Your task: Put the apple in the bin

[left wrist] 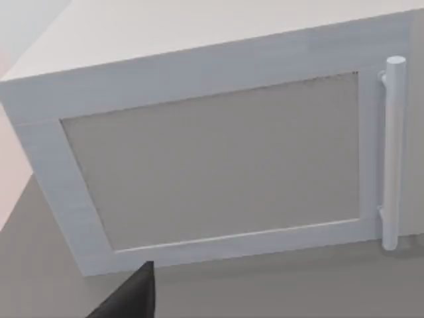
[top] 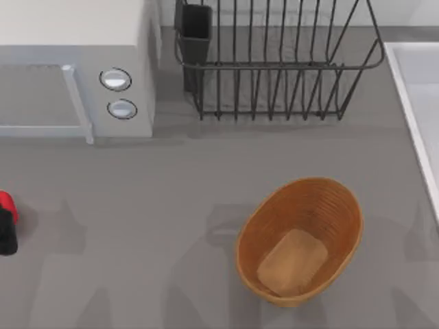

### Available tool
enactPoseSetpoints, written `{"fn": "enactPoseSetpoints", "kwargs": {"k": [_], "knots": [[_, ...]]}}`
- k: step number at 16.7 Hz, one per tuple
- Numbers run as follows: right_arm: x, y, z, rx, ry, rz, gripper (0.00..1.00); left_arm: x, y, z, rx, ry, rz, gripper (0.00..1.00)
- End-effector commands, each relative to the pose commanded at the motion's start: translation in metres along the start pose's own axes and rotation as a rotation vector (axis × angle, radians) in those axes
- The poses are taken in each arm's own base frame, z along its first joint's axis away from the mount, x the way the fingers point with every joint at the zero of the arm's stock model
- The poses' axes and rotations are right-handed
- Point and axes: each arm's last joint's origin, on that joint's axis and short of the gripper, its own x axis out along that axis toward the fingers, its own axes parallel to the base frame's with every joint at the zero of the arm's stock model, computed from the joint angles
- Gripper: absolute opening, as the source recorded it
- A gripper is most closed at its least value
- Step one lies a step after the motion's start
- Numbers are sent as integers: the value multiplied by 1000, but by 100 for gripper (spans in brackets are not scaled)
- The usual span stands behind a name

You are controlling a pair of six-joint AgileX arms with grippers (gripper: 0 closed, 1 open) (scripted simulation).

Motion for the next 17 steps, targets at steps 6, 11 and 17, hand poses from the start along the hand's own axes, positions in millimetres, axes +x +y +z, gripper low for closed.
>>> {"fn": "enactPoseSetpoints", "kwargs": {"k": [6,11,17], "knots": [[0,0,0,0,0,0,100,50,14,41,341,493,-161,100],[0,0,0,0,0,0,100,126,24,40,577,898,-463,100],[0,0,0,0,0,0,100,194,34,24,735,1112,-782,100]]}}
